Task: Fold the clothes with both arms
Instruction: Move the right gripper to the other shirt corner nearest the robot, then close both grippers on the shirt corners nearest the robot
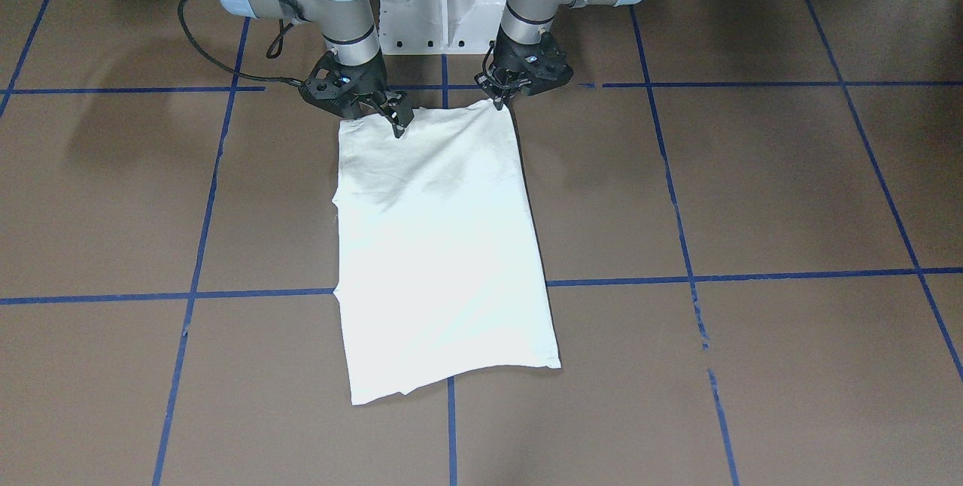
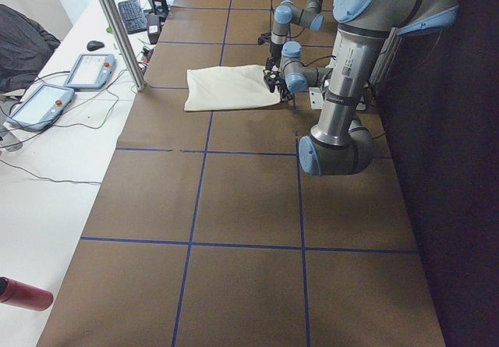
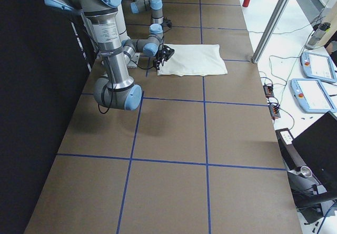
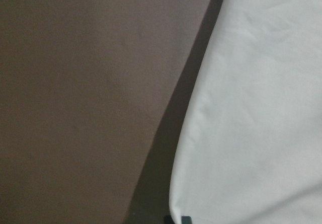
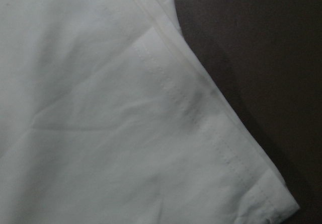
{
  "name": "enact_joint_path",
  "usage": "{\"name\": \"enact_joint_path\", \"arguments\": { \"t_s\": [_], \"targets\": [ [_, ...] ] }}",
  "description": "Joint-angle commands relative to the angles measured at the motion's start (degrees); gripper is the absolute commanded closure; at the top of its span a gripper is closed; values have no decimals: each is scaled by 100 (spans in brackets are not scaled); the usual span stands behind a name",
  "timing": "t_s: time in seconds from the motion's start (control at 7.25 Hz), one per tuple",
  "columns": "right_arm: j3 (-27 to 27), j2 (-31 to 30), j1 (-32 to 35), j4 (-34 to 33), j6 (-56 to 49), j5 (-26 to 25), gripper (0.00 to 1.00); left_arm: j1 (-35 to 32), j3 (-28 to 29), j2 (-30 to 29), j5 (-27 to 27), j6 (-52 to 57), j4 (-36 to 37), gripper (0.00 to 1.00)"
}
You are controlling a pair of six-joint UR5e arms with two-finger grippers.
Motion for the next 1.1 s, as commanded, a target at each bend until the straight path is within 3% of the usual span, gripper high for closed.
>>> {"name": "enact_joint_path", "arguments": {
  "t_s": [0.0,0.28,0.97],
  "targets": [
    [-77,-1,-3,-15,49,6,0,1,-8,-12,0,0,-2,100],
    [-68,51,-20,-363,49,24,0,9,-8,-4,0,0,-2,100],
    [-42,25,-29,-419,49,24,4,9,1,-4,0,0,-2,100]
  ]
}}
